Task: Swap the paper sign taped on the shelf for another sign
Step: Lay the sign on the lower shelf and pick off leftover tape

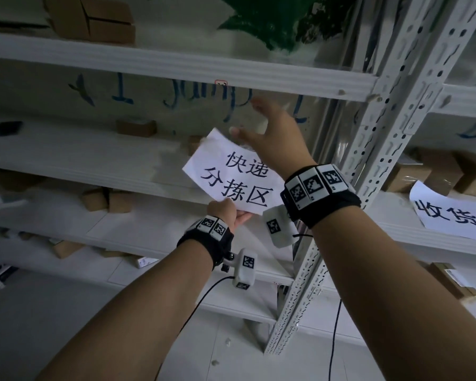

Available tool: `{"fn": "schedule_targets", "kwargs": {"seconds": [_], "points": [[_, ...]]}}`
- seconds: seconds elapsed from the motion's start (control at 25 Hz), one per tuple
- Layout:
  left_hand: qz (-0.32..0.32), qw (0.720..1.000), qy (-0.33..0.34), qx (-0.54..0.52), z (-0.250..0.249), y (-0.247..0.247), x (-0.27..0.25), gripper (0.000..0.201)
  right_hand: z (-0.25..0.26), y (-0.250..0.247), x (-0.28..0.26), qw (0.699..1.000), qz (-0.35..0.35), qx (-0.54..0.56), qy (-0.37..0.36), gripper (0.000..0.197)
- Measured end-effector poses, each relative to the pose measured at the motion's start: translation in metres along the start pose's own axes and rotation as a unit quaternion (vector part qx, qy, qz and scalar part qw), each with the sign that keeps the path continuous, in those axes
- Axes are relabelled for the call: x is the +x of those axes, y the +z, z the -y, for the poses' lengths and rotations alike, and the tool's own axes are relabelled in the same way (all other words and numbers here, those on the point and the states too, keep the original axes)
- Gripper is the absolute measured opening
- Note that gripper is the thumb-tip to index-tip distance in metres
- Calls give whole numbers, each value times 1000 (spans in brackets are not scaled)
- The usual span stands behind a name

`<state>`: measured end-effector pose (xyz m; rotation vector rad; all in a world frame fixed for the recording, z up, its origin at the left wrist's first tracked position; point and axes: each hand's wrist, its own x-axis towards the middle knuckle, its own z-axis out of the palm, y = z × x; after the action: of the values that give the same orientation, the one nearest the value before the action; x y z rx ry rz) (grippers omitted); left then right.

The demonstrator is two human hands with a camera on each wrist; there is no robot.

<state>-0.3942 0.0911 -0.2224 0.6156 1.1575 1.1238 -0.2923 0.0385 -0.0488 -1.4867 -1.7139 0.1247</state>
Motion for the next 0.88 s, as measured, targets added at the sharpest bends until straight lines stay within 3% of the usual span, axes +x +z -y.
{"fn": "schedule_targets", "kwargs": {"seconds": [0.16,0.36,0.44,0.56,0.72,0.8,0.84,0.88], "points": [[8,997,-62,-53,-8,20,10,34,-31,17,7,997,69,-34,3,33],[-3,994,-70,-78,2,46,33,45,-84,34,12,992,113,-53,19,36],[-1,994,-56,-95,5,54,44,44,-104,41,13,990,127,-46,37,34],[-38,984,-97,-146,7,55,60,37,-134,55,18,984,162,-45,67,38],[-141,986,-83,-23,11,49,94,50,-158,71,20,962,241,-72,105,41],[-213,971,-67,83,0,49,112,85,-162,76,17,950,280,-76,119,43],[-224,958,-37,173,-1,44,111,103,-163,79,16,946,292,-78,119,44],[-220,955,-21,199,0,41,107,109,-165,82,15,944,298,-78,119,45]]}}
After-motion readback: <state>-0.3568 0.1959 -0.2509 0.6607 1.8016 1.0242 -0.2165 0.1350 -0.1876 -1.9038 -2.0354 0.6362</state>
